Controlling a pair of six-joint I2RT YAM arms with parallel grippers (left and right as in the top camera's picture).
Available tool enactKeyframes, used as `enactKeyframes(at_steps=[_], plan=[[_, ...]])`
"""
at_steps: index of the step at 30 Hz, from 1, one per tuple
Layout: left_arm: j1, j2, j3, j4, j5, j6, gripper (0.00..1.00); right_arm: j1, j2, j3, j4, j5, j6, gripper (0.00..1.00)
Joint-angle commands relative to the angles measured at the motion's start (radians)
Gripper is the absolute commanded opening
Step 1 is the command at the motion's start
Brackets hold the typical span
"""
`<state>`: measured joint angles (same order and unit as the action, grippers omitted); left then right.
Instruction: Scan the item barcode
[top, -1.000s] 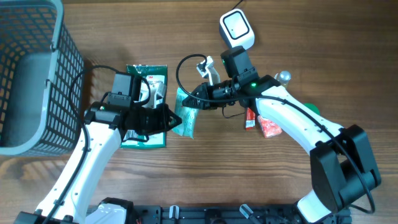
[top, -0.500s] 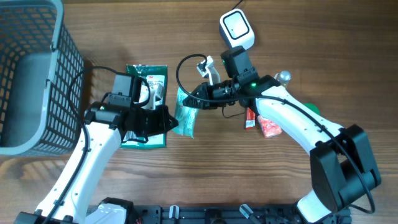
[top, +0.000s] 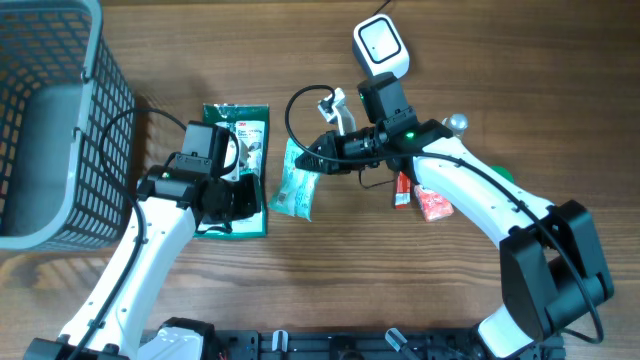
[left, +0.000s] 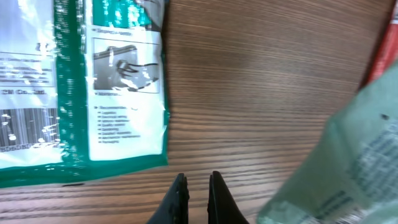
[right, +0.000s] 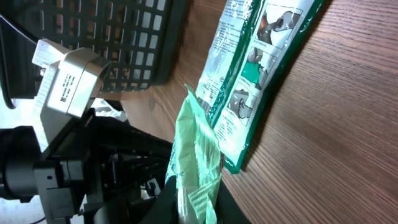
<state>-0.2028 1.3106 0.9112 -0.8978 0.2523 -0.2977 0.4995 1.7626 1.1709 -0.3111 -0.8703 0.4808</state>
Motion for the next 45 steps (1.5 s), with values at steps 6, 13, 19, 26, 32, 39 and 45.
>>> enactKeyframes(at_steps=[6, 13, 19, 26, 32, 39, 45], plan=[[0.003, 0.008, -0.011, 0.022, -0.045, 0.001, 0.04, 0.025, 0.016, 0.005, -0.009, 0.088, 0.012, 0.04], [0.003, 0.021, -0.012, 0.025, -0.045, 0.001, 0.04, 0.039, 0.074, 0.002, -0.019, 0.190, 0.016, 0.04], [0.003, 0.021, -0.012, 0.026, -0.045, 0.001, 0.04, 0.039, 0.131, -0.001, -0.023, 0.228, 0.016, 0.04], [0.003, 0.021, -0.012, 0.026, -0.045, 0.001, 0.04, 0.040, 0.180, -0.001, -0.019, 0.291, 0.017, 0.04], [0.003, 0.021, -0.012, 0.026, -0.045, 0.001, 0.04, 0.040, 0.196, -0.001, -0.020, 0.325, 0.016, 0.04], [0.003, 0.021, -0.012, 0.027, -0.045, 0.001, 0.05, 0.045, 0.196, -0.001, -0.032, 0.354, 0.016, 0.05], [0.003, 0.021, -0.012, 0.030, -0.045, 0.001, 0.04, 0.064, 0.197, -0.001, -0.031, 0.368, 0.017, 0.10]])
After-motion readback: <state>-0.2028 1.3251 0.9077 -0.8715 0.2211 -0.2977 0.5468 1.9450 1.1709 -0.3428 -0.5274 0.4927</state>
